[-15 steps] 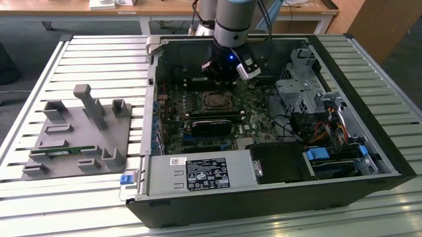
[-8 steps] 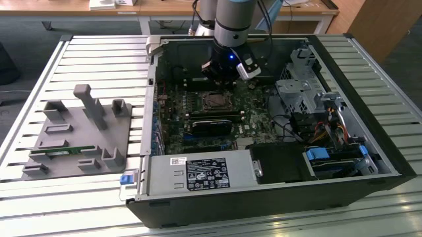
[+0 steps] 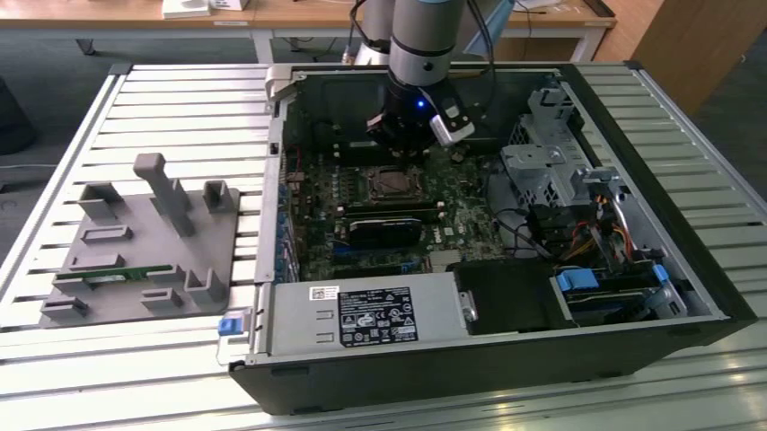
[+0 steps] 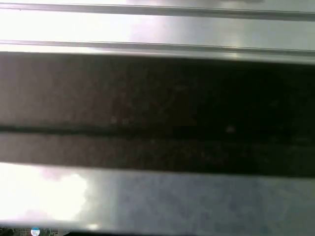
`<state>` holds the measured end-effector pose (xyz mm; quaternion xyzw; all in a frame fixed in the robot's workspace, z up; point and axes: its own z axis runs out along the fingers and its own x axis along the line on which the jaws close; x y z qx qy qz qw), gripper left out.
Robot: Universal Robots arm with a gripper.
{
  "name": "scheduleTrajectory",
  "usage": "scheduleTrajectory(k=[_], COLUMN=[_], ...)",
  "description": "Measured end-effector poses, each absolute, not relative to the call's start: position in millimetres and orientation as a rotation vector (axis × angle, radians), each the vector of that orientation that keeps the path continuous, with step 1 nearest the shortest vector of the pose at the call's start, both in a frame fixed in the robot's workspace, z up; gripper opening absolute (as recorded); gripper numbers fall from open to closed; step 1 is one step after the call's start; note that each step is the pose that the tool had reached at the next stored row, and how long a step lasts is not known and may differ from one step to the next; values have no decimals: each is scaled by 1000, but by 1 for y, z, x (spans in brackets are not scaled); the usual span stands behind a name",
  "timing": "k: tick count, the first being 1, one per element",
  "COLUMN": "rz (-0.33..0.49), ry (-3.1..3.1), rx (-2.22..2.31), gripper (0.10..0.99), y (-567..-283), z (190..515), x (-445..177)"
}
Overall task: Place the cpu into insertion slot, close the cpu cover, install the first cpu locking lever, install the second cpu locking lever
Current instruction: 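Install the first cpu locking lever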
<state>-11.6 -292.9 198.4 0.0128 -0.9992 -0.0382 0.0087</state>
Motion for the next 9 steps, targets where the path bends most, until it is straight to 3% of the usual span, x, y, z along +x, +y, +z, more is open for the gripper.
scheduleTrajectory(k=[9], rz=[-120], ry=[-3122], rx=[40], gripper=[106], y=[-290], z=[196], x=[-11])
